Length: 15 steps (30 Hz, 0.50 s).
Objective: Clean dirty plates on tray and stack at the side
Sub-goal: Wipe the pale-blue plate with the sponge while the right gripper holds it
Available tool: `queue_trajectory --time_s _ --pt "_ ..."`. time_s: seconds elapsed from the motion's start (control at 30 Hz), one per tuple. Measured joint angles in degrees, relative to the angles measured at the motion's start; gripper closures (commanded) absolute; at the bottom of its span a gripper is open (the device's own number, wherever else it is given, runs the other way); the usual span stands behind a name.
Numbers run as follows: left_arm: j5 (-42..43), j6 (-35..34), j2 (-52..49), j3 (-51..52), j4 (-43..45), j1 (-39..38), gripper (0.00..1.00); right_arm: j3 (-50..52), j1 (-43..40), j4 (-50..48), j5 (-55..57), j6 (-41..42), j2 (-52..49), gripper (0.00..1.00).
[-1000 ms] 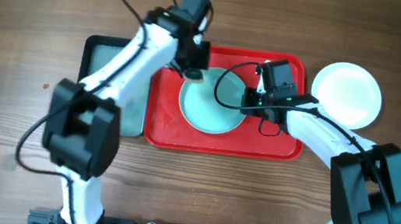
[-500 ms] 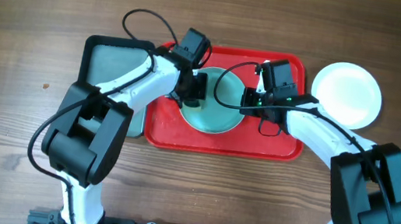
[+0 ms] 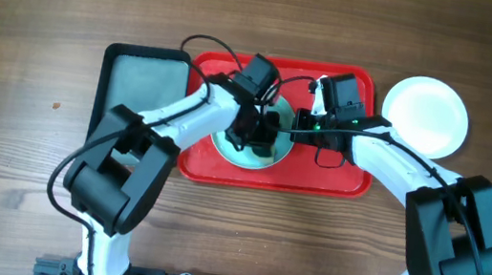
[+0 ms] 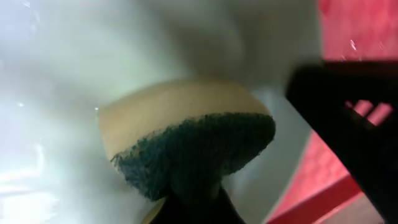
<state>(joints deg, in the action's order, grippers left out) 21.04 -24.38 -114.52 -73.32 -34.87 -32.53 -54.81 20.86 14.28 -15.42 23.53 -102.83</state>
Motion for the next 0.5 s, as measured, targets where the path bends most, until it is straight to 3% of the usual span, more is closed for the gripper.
queue_trajectory --time_s 0.17,0.33,0.5 --pt "1.25 0.02 1.40 -1.95 -0.76 2.75 0.96 0.04 0.02 -2.91 -2.45 0.46 0.00 0.96" --pt "-2.71 0.17 10.27 -6.34 -1.77 8.74 0.96 0.04 0.07 -2.86 -3.04 0.61 0.00 0.96" --pt "-6.71 0.68 10.14 -6.43 -7.04 9.18 0.96 0.04 0.07 -2.84 -3.23 0.63 0.00 0.96"
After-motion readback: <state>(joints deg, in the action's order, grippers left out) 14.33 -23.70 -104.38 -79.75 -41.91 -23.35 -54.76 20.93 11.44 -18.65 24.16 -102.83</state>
